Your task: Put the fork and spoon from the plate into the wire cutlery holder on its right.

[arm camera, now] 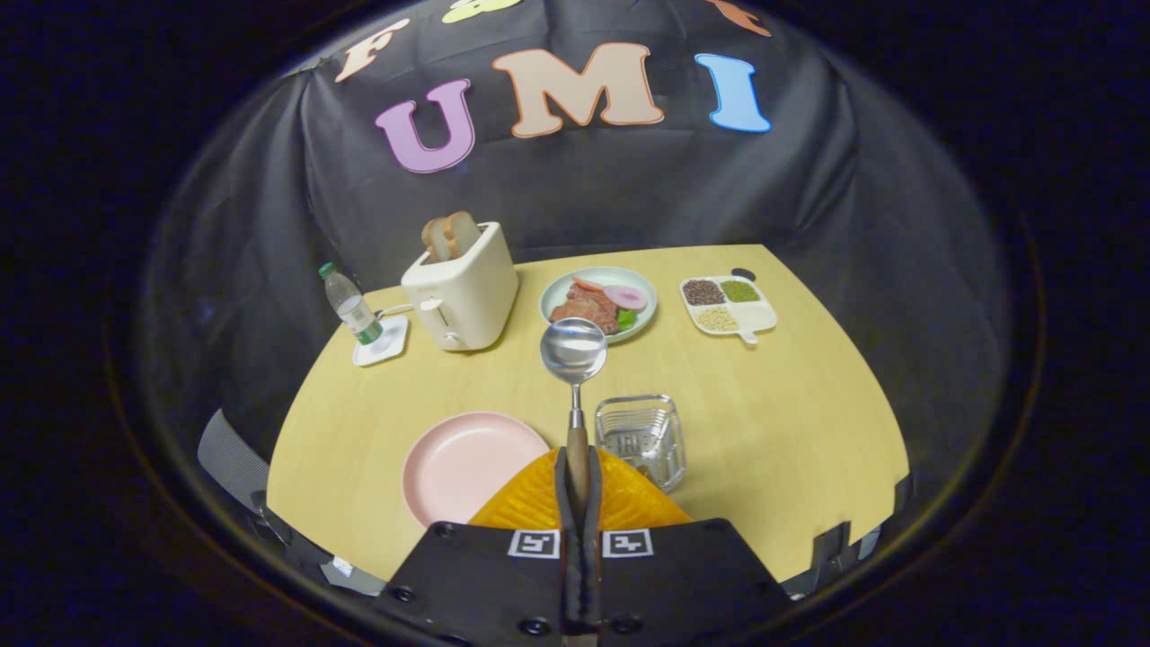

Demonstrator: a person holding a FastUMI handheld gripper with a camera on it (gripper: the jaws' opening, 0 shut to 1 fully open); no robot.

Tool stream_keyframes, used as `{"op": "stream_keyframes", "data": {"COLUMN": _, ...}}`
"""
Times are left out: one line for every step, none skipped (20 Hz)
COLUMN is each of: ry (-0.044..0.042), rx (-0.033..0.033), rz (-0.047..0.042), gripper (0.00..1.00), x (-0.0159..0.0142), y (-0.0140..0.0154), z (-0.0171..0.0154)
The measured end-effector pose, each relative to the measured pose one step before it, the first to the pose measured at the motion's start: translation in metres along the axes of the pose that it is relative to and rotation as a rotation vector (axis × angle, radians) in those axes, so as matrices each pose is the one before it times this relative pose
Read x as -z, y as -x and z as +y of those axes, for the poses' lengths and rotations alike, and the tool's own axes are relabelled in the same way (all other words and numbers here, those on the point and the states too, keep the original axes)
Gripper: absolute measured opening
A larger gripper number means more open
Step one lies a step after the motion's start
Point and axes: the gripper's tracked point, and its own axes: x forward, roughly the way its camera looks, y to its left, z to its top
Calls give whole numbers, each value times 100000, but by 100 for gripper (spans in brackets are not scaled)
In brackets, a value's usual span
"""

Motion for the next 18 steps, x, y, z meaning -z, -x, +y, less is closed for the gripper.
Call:
{"op": "stream_keyframes", "data": {"ry": 1422, "rx": 611, "rz": 1350, "gripper": 3, "x": -60, "y": 99, "z": -776}}
{"op": "stream_keyframes", "data": {"ry": 1555, "rx": -478, "rz": 2635, "gripper": 3, "x": 466, "y": -82, "z": -528}}
{"op": "stream_keyframes", "data": {"ry": 1173, "rx": -416, "rz": 3079, "gripper": 3, "x": 420, "y": 7, "z": -579}}
{"op": "stream_keyframes", "data": {"ry": 1030, "rx": -130, "rz": 3188, "gripper": 3, "x": 434, "y": -163, "z": -594}}
{"op": "stream_keyframes", "data": {"ry": 991, "rx": 176, "rz": 3276, "gripper": 3, "x": 451, "y": -156, "z": -672}}
{"op": "stream_keyframes", "data": {"ry": 652, "rx": -188, "rz": 3150, "gripper": 3, "x": 483, "y": -181, "z": -548}}
{"op": "stream_keyframes", "data": {"ry": 484, "rx": -747, "rz": 2866, "gripper": 3, "x": 262, "y": -153, "z": -286}}
{"op": "stream_keyframes", "data": {"ry": 217, "rx": -655, "rz": 2598, "gripper": 3, "x": 262, "y": -155, "z": -156}}
{"op": "stream_keyframes", "data": {"ry": -516, "rx": -798, "rz": 1695, "gripper": 3, "x": -79, "y": -157, "z": -219}}
{"op": "stream_keyframes", "data": {"ry": -423, "rx": -423, "rz": 1887, "gripper": 3, "x": -135, "y": -166, "z": -234}}
{"op": "stream_keyframes", "data": {"ry": 731, "rx": -143, "rz": 2796, "gripper": 4, "x": 113, "y": -99, "z": -321}}
{"op": "stream_keyframes", "data": {"ry": 1408, "rx": 104, "rz": 2855, "gripper": 3, "x": 159, "y": -123, "z": -255}}
{"op": "stream_keyframes", "data": {"ry": 1206, "rx": -222, "rz": 3151, "gripper": 3, "x": 165, "y": -99, "z": -234}}
{"op": "stream_keyframes", "data": {"ry": 310, "rx": -954, "rz": 3117, "gripper": 3, "x": 127, "y": -47, "z": 111}}
{"op": "stream_keyframes", "data": {"ry": -815, "rx": -1346, "rz": 3331, "gripper": 3, "x": -63, "y": 7, "z": 213}}
{"op": "stream_keyframes", "data": {"ry": -686, "rx": -1652, "rz": 3224, "gripper": 4, "x": 54, "y": 78, "z": 336}}
{"op": "stream_keyframes", "data": {"ry": -172, "rx": -624, "rz": 3460, "gripper": 3, "x": 55, "y": -101, "z": 87}}
{"op": "stream_keyframes", "data": {"ry": 377, "rx": 541, "rz": 3583, "gripper": 3, "x": 234, "y": -54, "z": -179}}
